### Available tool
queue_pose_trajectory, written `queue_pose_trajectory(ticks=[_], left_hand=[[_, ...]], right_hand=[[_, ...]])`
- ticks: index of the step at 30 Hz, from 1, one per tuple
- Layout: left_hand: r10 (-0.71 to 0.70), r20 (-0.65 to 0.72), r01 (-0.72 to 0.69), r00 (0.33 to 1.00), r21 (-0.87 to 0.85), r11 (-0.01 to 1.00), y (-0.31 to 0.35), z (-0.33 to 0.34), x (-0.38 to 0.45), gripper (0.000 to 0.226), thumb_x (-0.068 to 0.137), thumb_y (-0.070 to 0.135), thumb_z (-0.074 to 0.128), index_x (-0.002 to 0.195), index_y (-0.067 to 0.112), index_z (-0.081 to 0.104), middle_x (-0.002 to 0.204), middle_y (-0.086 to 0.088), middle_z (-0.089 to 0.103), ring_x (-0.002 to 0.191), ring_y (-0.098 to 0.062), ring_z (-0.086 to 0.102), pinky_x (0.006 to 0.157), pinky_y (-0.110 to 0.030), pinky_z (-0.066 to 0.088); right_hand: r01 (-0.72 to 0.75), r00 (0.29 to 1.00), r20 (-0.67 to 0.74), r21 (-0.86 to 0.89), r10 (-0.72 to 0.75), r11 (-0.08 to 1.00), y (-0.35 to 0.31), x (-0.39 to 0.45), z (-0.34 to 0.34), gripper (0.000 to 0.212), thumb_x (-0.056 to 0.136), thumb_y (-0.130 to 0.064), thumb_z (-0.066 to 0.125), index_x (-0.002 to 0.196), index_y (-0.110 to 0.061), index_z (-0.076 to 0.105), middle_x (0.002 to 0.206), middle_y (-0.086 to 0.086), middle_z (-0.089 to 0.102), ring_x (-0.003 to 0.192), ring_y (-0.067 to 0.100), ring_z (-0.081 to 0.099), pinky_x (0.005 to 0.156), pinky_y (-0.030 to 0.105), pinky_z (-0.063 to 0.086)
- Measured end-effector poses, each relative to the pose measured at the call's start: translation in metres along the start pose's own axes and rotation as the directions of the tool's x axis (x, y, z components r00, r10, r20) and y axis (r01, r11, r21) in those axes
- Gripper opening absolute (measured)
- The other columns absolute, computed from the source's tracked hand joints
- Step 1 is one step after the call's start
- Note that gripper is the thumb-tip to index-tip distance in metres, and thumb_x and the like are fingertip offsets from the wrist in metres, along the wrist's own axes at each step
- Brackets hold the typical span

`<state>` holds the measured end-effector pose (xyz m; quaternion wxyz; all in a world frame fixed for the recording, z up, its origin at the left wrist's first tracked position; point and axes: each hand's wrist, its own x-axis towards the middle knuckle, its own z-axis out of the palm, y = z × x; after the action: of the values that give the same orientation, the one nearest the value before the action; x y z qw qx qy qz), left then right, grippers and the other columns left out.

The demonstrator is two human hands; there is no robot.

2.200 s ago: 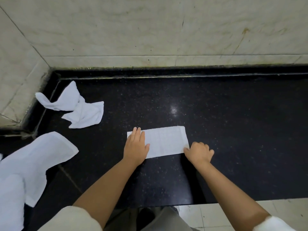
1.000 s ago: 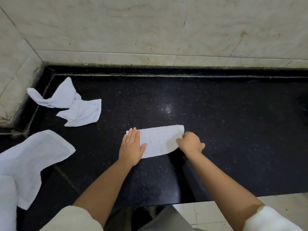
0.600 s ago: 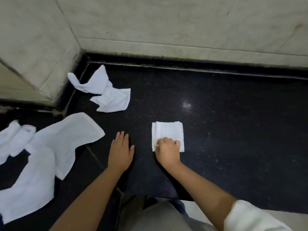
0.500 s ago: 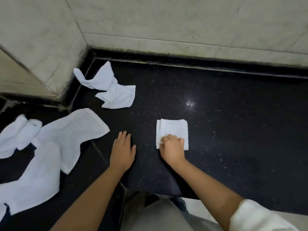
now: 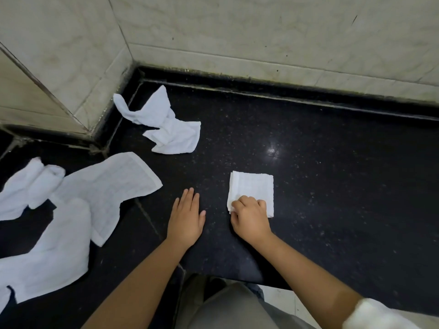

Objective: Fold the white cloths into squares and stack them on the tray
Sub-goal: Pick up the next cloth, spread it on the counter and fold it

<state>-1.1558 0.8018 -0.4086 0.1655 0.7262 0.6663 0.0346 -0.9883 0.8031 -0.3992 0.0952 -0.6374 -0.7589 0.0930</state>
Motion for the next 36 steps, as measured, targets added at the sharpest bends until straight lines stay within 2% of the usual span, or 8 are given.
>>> queue_pose_trajectory(ticks=[5,9,15,23,26,28,32,36], left_hand=[[0.048,-0.023,-0.048,0.999,0.002,0.999,0.004,0.0,0.001,0.049,0.097,0.028,0.039,0.141,0.007,0.035,0.152,-0.013,0.027,0.144,-0.026,0.019,0.117,-0.042,0.018],[0.365,-0.224,-0.376,0.903,-0.005,0.927,0.025,0.003,0.011,0.042,0.079,0.032,0.043,0.1,0.008,0.069,0.109,-0.01,0.068,0.11,-0.023,0.053,0.084,-0.04,0.054],[0.53,0.0,-0.527,0.848,0.111,0.843,0.058,0.01,0.021,0.04,0.047,0.048,0.084,0.076,0.023,0.072,0.079,0.009,0.067,0.074,-0.01,0.064,0.069,-0.022,0.054],[0.568,-0.006,-0.545,0.823,0.273,0.792,0.07,0.004,0.035,0.024,0.052,0.037,0.085,0.057,0.023,0.066,0.058,0.009,0.06,0.058,-0.012,0.06,0.061,-0.021,0.048],[0.657,-0.105,-0.605,0.747,0.302,0.736,0.09,-0.002,0.04,0.014,0.072,0.017,0.056,0.06,0.017,0.063,0.056,0.003,0.058,0.054,-0.018,0.057,0.063,-0.024,0.031],[0.695,-0.12,-0.636,0.709,0.316,0.704,0.12,-0.011,0.042,0.024,0.077,0.017,0.044,0.064,0.015,0.064,0.059,0.001,0.058,0.054,-0.019,0.056,0.06,-0.026,0.034],[0.795,-0.086,-0.747,0.6,0.296,0.595,0.21,-0.021,0.039,0.032,0.08,0.024,0.038,0.074,0.013,0.067,0.062,0.0,0.059,0.053,-0.018,0.056,0.044,-0.023,0.044],[0.812,-0.068,-0.796,0.58,0.162,0.583,0.335,-0.007,0.0,0.025,0.084,0.022,0.046,0.081,0.01,0.068,0.07,-0.004,0.062,0.063,-0.023,0.061,0.05,-0.028,0.051]], right_hand=[[0.125,0.991,-0.051,-0.053,-0.127,0.991,0.022,-0.012,-0.011,0.019,0.053,-0.01,0.064,0.07,-0.015,0.068,0.068,-0.005,0.063,0.06,0.017,0.062,0.064,0.026,0.037],[0.071,0.996,-0.035,-0.217,-0.081,0.974,0.052,-0.021,-0.029,0.035,0.035,-0.003,0.075,0.067,-0.017,0.07,0.072,-0.004,0.065,0.066,0.018,0.064,0.072,0.027,0.032],[0.121,0.981,0.184,-0.357,-0.058,0.926,0.066,-0.018,-0.028,0.036,0.027,-0.009,0.082,0.059,-0.02,0.067,0.063,-0.006,0.061,0.059,0.016,0.061,0.067,0.028,0.022],[0.123,0.99,0.1,-0.262,-0.1,0.957,0.075,-0.004,-0.045,0.017,0.045,-0.011,0.076,0.048,-0.018,0.061,0.05,-0.007,0.056,0.05,0.016,0.055,0.062,0.028,0.015],[0.064,0.997,0.061,-0.162,-0.054,0.985,0.097,-0.012,-0.068,0.004,0.064,-0.008,0.066,0.064,-0.011,0.068,0.065,0.002,0.064,0.067,0.025,0.06,0.064,0.026,0.005],[-0.03,0.999,0.023,-0.137,0.033,0.99,0.12,-0.025,-0.091,0.018,0.079,-0.011,0.053,0.086,-0.009,0.07,0.087,0.005,0.066,0.088,0.027,0.057,0.072,0.027,0.01],[-0.184,0.981,-0.076,-0.033,0.181,0.982,0.179,-0.072,-0.134,0.03,0.084,-0.02,0.044,0.105,-0.015,0.065,0.104,0.003,0.062,0.103,0.025,0.054,0.076,0.029,0.018],[-0.323,0.945,-0.041,0.038,0.325,0.945,0.26,-0.157,-0.173,0.039,0.083,-0.029,0.058,0.122,-0.023,0.053,0.117,-0.001,0.053,0.113,0.019,0.048,0.083,0.031,0.024]])
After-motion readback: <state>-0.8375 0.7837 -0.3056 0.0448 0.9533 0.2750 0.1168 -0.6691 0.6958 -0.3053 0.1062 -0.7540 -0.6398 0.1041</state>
